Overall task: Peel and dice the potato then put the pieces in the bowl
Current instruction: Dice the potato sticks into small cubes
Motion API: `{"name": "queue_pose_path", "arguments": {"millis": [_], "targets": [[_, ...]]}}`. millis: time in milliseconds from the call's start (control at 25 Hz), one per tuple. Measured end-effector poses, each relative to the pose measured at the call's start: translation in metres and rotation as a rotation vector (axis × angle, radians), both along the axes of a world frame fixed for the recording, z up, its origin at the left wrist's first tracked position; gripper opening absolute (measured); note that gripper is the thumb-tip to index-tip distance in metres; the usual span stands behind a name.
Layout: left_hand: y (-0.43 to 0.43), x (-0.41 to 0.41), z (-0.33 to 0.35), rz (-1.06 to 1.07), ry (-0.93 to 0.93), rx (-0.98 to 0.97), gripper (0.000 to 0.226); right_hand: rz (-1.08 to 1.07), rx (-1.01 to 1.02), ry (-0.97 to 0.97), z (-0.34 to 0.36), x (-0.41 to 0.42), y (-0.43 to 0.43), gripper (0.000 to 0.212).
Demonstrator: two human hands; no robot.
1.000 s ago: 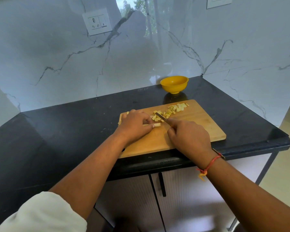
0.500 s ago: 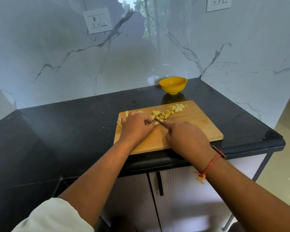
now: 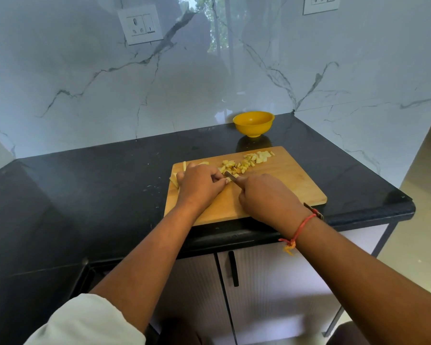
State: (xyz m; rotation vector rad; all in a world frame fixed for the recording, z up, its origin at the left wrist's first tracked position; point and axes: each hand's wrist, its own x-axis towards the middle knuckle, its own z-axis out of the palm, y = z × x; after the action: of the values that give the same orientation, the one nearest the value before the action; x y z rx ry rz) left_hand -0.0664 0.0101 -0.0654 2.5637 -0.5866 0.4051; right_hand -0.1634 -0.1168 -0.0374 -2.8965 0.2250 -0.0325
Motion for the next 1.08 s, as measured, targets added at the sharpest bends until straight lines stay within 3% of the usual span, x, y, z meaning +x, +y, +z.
{"name": "queue_pose_path", "arguments": {"millis": [120,320,640,1080], "targets": [[-0.005,-0.005,-0.001,0.023,-0.031,-0.020,0.021,0.000,-0.028,0.011,0.001,-0.012,-0.002,0.047],[-0.004,-0.006,-0.005,0.029,-0.041,-0.059,0.018,-0.031,-0.130,-0.001,-0.001,-0.021,-0.010,0.067],[-0.001,-0.009,-0.004,0.036,-0.008,-0.037,0.018,-0.017,0.062,-0.210,0.001,-0.025,-0.017,0.048],[0.001,-0.005,-0.004,0.015,0.053,-0.187,0.012,-0.014,0.057,-0.138,-0.004,-0.002,-0.003,0.048]]}}
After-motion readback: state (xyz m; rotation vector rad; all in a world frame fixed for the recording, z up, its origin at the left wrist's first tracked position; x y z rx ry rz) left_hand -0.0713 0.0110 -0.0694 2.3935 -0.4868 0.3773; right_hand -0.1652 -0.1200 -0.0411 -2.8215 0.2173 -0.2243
